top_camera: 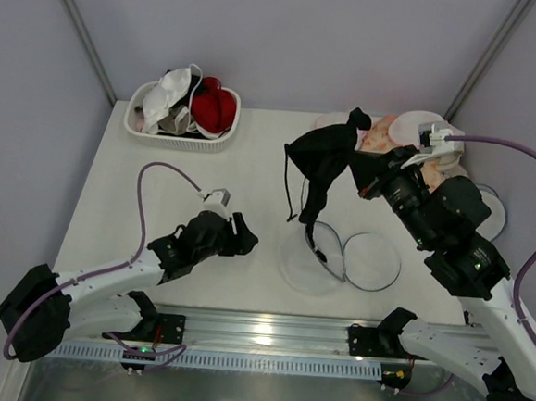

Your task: Unzip the laundry bag and remove the bra

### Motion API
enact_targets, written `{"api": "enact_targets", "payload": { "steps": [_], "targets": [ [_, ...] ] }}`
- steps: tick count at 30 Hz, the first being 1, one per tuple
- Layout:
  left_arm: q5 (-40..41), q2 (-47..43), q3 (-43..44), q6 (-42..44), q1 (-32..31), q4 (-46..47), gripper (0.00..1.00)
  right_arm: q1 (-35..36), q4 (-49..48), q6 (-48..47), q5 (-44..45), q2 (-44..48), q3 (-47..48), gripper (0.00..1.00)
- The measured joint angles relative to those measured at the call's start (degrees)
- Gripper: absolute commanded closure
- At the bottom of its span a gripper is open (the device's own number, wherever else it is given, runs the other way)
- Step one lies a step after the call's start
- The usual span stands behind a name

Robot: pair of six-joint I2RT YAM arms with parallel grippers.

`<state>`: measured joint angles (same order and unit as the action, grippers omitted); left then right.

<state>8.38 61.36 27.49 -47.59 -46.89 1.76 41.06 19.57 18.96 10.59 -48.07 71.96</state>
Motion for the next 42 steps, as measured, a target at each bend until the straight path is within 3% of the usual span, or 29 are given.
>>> {"api": "enact_targets", "payload": {
  "steps": [7, 13, 14, 20, 27, 32, 42],
  "targets": [
    [0.87, -5.22, -0.61, -0.04, 0.00, -1.97, 0.38, -0.07, -4.37, -5.62, 0.83, -5.46, 4.46, 0.96],
    [3.17, -13.40, -0.26, -0.44, 0.00, -8.85, 0.13, -0.07, -4.33, -8.61, 0.42, -16.33, 13.25, 0.97],
    [3.65, -15.41, -0.02, -0.33, 0.00, -10.27, 0.08, -0.07, -3.89, -9.14, 0.17, -18.32, 15.19, 0.96],
    [4.33, -27.02, 3.65, 0.70, 0.00, -14.38, 0.01, -0.22, 1.79, -11.85, -4.07, -30.86, 34.34, 0.96],
    [4.04, -35.69, 6.82, 6.80, 0.00, -10.58, 0.01, -0.37, 7.76, -11.56, -16.35, -41.44, 51.06, 0.96],
    [1.97, -34.36, 8.26, 11.93, 0.02, -8.22, 0.00, -0.35, 10.82, -8.59, -28.89, -45.48, 49.88, 0.96],
    [-0.72, -27.45, 8.24, 21.07, 0.02, 2.38, 0.00, 2.67, 8.94, 0.20, -42.91, -45.62, 32.33, 0.96]
  ]
}}
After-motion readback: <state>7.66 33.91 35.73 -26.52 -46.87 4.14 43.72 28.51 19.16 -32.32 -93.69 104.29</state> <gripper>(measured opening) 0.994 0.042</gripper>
